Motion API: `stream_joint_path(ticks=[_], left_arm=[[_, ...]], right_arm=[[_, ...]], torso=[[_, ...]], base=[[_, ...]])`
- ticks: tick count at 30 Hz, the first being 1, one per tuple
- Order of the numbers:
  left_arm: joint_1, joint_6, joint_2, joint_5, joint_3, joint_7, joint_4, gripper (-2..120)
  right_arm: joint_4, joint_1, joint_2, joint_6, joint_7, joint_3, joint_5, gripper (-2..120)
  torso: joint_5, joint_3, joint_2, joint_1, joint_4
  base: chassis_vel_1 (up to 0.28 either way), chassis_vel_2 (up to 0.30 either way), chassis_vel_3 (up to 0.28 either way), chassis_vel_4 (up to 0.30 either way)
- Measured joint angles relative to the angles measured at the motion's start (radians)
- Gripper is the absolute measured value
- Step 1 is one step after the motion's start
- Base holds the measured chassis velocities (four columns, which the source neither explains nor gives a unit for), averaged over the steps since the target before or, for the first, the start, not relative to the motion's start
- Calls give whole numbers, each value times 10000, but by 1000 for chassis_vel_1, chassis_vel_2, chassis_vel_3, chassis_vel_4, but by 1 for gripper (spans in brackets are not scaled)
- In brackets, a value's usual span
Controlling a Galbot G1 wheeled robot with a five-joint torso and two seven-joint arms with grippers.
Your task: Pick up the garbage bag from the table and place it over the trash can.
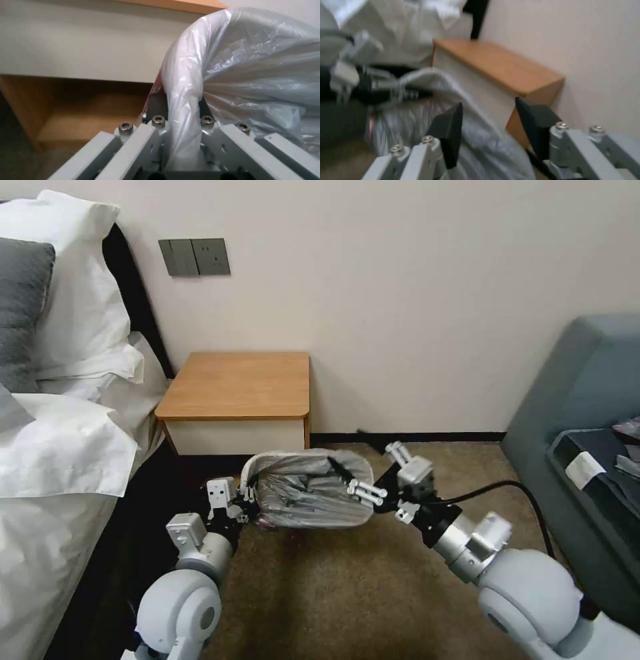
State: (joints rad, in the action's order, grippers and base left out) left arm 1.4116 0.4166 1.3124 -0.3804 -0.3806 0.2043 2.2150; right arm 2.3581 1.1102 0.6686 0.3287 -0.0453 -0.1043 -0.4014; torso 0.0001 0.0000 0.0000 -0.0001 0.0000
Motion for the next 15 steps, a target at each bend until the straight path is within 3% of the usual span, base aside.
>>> stream_joint_path(ticks=[5,12,15], left_arm=[[-137,-27,133,639,240,-44,-146,1],[-188,-55,256,1031,409,-72,-232,1],[-184,-55,264,1060,459,-72,-235,1]], right_arm=[[-812,-1700,-569,977,272,1823,-706,25],[-1915,-3566,-258,1514,350,3799,-924,0],[-2348,-4212,-37,1600,349,4434,-906,0]], torso=[[1,1,0,0,0],[0,1,0,0,0],[-1,1,0,1,1]], base=[[0,0,0,0],[0,0,0,0],[0,0,0,0]])
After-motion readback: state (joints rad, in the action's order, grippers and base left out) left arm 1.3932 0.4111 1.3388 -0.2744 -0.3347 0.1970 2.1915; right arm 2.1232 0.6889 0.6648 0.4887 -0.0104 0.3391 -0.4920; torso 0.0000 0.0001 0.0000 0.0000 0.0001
